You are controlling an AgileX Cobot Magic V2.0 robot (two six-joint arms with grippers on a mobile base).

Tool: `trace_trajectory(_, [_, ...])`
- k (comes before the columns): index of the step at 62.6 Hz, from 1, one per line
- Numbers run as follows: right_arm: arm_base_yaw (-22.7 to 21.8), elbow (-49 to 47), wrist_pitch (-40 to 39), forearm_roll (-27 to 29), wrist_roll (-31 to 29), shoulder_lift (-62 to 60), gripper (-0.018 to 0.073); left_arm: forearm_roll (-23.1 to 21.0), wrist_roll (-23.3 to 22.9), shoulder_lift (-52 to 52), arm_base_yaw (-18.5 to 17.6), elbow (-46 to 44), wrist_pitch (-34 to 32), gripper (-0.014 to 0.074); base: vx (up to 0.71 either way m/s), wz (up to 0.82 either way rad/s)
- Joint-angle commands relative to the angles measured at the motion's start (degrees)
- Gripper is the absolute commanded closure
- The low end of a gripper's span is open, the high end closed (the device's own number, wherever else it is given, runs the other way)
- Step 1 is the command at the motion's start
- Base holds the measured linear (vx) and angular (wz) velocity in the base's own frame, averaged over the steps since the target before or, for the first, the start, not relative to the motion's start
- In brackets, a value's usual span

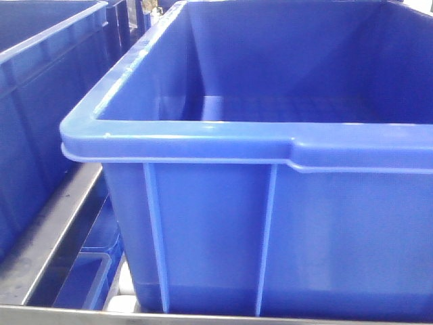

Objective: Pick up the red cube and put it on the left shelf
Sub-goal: 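Move the right gripper with the red cube over the blue crate, then lower the red cube into the blue crate and open the right gripper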

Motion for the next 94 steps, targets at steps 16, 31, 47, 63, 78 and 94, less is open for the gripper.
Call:
trace_trajectory(16, [5.19, -14.36, 6.78, 6.34, -4.7, 25.4, 0.0432, -0.21, -0.31, -0.7, -0.32, 1.36, -4.01, 0.0495, 0.0, 0.0])
trace_trajectory(31, [5.19, -23.78, 12.24, 7.19, -4.7, 40.09, 0.0432, -0.21, -0.31, -0.7, -0.32, 1.36, -4.01, 0.0495, 0.0, 0.0])
trace_trajectory(47, [4.81, -31.74, 14.22, 7.12, -4.42, 51.7, 0.0432, -0.21, -0.31, -0.7, -0.32, 1.36, -4.01, 0.0495, 0.0, 0.0])
trace_trajectory(63, [2.92, -34.88, 13.93, 6.97, -1.82, 58.63, 0.0432, -0.21, -0.31, -0.7, -0.32, 1.36, -4.01, 0.0495, 0.0, 0.0])
trace_trajectory(78, [-1.06, -34.88, 12.67, 6.97, -1.82, 63.3, 0.0432, -0.21, -0.31, -0.7, -0.32, 1.36, -4.01, 0.0495, 0.0, 0.0])
trace_trajectory(94, [-1.93, -34.88, 8.15, 7.19, -1.82, 66.98, 0.0432, -0.21, -0.31, -0.7, -0.32, 1.36, -4.01, 0.0495, 0.0, 0.0])
